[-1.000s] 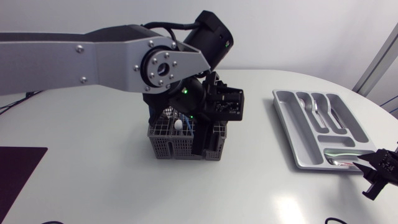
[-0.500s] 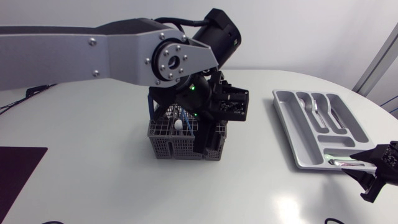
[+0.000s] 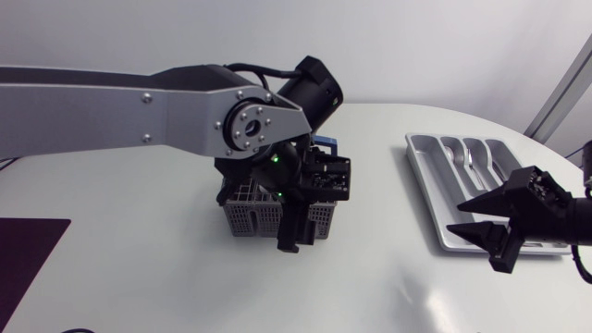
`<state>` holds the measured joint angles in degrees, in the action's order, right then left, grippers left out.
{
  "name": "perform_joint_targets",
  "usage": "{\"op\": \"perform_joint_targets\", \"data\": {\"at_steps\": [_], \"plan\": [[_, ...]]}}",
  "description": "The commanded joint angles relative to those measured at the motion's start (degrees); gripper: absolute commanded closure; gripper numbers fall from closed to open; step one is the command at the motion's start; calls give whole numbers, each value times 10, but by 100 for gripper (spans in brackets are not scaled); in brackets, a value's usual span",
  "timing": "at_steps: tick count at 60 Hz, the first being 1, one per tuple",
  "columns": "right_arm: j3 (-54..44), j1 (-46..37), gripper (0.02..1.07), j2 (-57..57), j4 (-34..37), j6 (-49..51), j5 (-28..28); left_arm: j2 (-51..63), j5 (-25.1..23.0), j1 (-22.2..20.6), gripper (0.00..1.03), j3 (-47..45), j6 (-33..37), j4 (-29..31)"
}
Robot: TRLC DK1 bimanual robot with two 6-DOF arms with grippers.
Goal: Sort the cutlery from the basket into the organizer compartments.
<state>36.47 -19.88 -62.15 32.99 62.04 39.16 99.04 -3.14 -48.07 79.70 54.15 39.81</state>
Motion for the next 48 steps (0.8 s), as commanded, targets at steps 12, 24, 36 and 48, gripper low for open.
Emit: {"op": "perform_joint_targets", "data": {"at_steps": [12, 24, 36, 48], "plan": [[57, 155, 43, -43, -25, -228, -3, -54, -6, 11, 15, -69, -99, -52], [92, 217, 43, -102, -62, -331, 1, -87, -6, 13, 14, -128, -152, -109], [118, 258, 43, -134, -106, -417, 5, -124, -28, 37, 14, -185, -183, -172], [111, 304, 45, -154, -187, -499, -11, -129, -76, 60, 14, -212, -214, -203]]}}
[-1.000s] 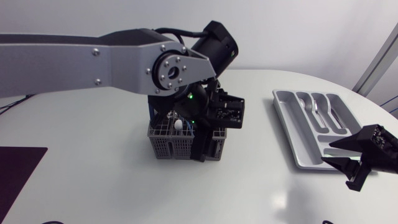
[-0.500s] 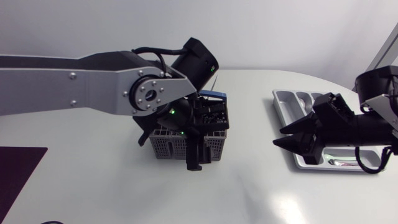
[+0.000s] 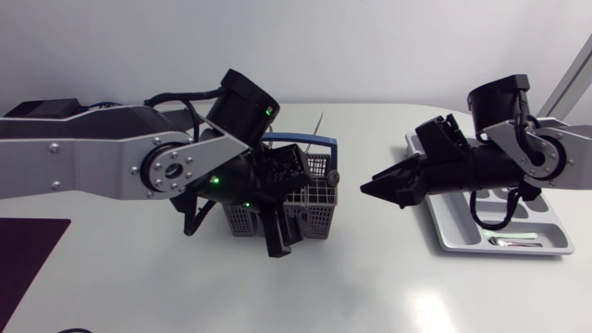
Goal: Sort the cutlery from the basket into the organizer compartments.
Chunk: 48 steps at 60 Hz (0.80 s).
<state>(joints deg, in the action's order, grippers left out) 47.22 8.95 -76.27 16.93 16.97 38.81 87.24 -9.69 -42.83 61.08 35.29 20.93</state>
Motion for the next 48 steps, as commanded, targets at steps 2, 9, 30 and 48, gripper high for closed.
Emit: {"op": "perform_joint_targets", "data": {"at_steps": [2, 9, 30, 48], "plan": [[2, 23, 47, -16, -40, -62, -15, -11, -10, 9, 14, -32, -36, -26], [-1, 43, 48, -27, -78, -97, -33, -8, -11, 16, 14, -54, -68, -70], [6, 92, 57, -71, -131, -140, -80, 5, -17, 41, 14, -73, -139, -129], [25, 93, 62, -104, -142, -147, -87, 6, -33, 51, 14, -76, -147, -145]]}}
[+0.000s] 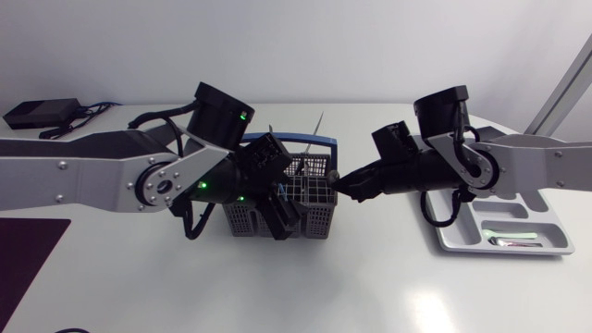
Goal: Sort the cutlery from the basket into the organizer compartments.
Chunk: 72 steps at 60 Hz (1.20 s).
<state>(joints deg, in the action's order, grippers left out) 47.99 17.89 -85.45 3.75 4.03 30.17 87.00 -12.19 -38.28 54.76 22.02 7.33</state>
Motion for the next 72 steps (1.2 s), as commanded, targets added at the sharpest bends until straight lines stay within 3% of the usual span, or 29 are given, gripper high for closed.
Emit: {"op": "perform_joint_targets", "data": {"at_steps": [1, 7, 19, 28, 38, 72], "plan": [[18, 5, 63, -13, -11, -18, 0, 8, -8, 7, 14, -14, -15, -11], [24, 9, 71, -16, -17, -27, 0, 8, -9, 8, 14, -17, -15, -14], [33, 15, 72, -33, -28, -39, -1, 9, -14, 15, 14, -21, -16, -22], [40, 15, 91, -43, -29, -39, -1, 9, -21, 15, 14, -25, -17, -22], [43, 15, 101, -46, -29, -41, 3, 11, -22, 14, 14, -29, -18, -26], [18, 7, 101, 28, -24, -38, 28, 12, -24, 14, 14, -30, -18, -30]]}}
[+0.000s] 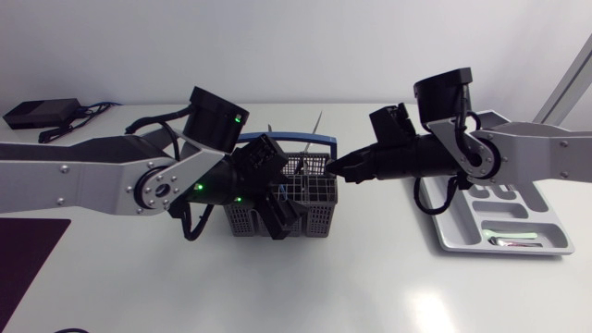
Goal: Sort the cutlery from the basket into the organizer compartments.
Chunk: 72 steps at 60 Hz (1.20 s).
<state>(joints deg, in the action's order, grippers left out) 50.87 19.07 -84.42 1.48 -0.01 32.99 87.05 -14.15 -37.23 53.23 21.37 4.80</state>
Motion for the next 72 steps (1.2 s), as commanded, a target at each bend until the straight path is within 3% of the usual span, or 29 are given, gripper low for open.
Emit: {"op": "perform_joint_targets", "data": {"at_steps": [1, 52, 63, 72], "plan": [[-10, -5, 101, 20, 0, 3, 1, 12, -4, 3, 14, -16, -12, -5], [69, -84, 101, 172, 194, 9, 113, -4, -4, 16, 12, -16, -4, 1], [64, -163, 101, 197, 264, 54, 110, -35, -4, 17, 11, -24, -2, 21], [55, -239, 101, 219, 329, 129, 53, -54, -4, 21, 11, -24, 3, 43]]}}
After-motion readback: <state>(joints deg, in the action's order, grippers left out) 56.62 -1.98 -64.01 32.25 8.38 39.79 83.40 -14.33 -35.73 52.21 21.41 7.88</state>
